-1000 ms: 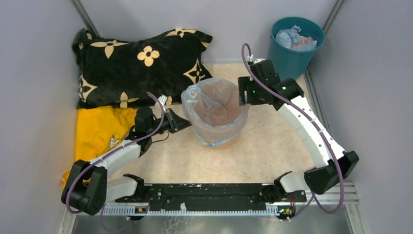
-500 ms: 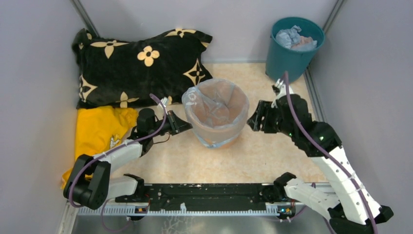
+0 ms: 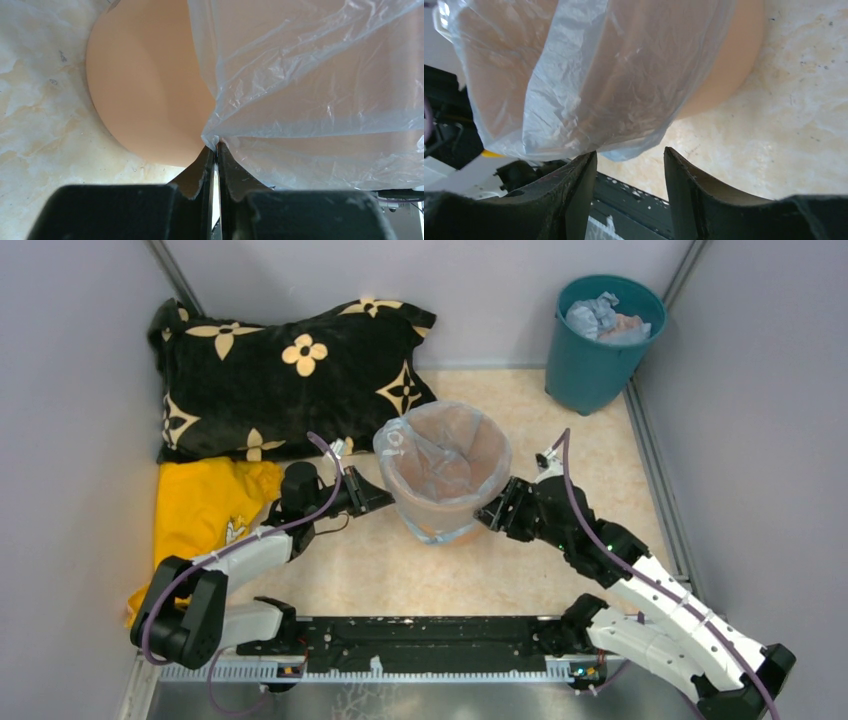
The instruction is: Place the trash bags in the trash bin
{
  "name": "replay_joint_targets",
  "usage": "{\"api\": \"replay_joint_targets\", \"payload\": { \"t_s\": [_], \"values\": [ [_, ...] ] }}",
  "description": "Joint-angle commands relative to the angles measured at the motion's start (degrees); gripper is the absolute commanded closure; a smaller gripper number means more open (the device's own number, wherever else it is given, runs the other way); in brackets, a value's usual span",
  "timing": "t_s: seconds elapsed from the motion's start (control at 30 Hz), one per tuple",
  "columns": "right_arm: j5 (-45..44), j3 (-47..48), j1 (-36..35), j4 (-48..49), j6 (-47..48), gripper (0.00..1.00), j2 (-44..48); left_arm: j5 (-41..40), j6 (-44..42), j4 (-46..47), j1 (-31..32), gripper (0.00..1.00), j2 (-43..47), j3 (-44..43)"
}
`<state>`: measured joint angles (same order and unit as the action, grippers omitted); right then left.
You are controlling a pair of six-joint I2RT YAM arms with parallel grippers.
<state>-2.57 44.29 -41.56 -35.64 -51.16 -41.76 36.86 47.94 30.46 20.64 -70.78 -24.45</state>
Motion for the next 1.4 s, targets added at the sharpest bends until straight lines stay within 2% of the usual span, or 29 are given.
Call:
{"api": "replay_joint_targets", "payload": {
  "t_s": [0.0,0.23,0.37,0.67,0.77,0.87,1.37],
  "values": [
    [-3.97,-2.79,-0.78,12.51,-7.0,0.49,2.03,1.23,-0.48,1.64,0.36,0.88,0.77,-1.29],
    [-7.23,-4.83,-1.46,12.52,-10.09,0.51,0.63,1.36,-0.22,1.94,0.36,0.88,0.96,-1.39],
    [-8.72,-6.57,-1.61,12.39,-11.37,0.56,0.76,1.45,0.04,2.15,0.32,0.88,1.0,-1.39],
    [-10.71,-11.44,-1.63,17.21,-14.37,0.77,0.82,1.68,-0.16,1.45,0.33,0.88,1.87,-1.68],
    [-11.7,-12.37,-1.64,17.98,-15.18,0.93,1.07,1.77,-0.44,0.76,0.35,0.88,2.2,-1.98],
    [-12.49,-12.84,-1.68,17.52,-15.29,1.0,1.07,1.68,-0.46,0.57,0.32,0.88,2.38,-2.05],
    [-13.12,-21.17,-1.68,20.94,-17.31,1.0,0.65,1.32,-0.9,-0.47,0.36,0.89,3.31,-1.68]
  ]
}}
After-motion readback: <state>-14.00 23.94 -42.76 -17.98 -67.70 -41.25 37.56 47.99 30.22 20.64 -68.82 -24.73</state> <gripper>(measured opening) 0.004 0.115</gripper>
